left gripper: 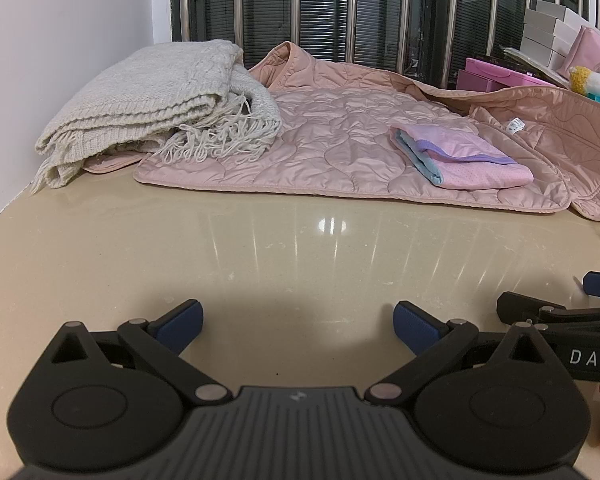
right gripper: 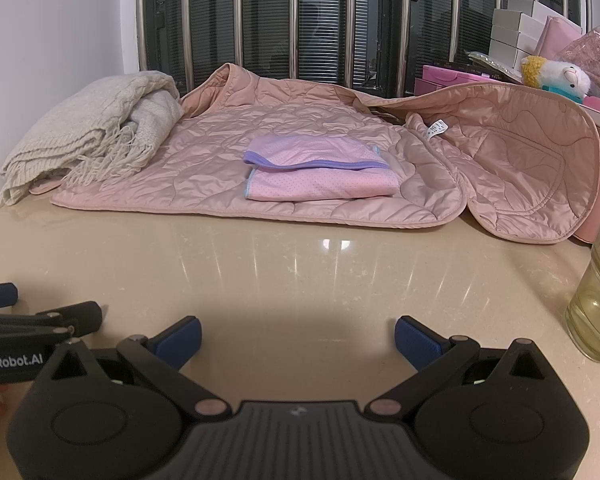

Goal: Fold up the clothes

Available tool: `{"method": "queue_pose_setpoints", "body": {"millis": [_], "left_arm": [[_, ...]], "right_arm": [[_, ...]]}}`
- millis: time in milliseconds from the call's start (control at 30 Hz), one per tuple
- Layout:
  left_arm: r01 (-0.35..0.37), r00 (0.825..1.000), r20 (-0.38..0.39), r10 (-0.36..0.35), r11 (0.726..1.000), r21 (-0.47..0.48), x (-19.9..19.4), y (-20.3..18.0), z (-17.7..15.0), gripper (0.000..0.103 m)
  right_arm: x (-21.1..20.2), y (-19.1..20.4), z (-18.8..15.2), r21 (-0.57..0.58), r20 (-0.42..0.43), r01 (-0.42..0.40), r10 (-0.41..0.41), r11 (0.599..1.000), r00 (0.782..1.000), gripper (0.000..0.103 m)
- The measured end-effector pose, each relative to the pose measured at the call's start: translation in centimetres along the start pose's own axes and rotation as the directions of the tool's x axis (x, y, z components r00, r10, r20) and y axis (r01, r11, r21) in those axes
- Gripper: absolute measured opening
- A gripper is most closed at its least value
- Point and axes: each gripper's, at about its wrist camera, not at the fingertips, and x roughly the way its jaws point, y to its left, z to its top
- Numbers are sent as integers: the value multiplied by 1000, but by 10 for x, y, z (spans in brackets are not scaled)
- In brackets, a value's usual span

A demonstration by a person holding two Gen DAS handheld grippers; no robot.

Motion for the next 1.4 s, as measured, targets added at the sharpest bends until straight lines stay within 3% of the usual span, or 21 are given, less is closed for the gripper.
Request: {"method": "queue_pose_setpoints", "body": {"millis": [1400], "left_arm": [[3, 1000, 1, -3, 1000, 2, 0, -3, 1, 102]], "right_arm": [[0, 0, 0, -1, 0, 0, 0, 1000, 1000, 103]]}}
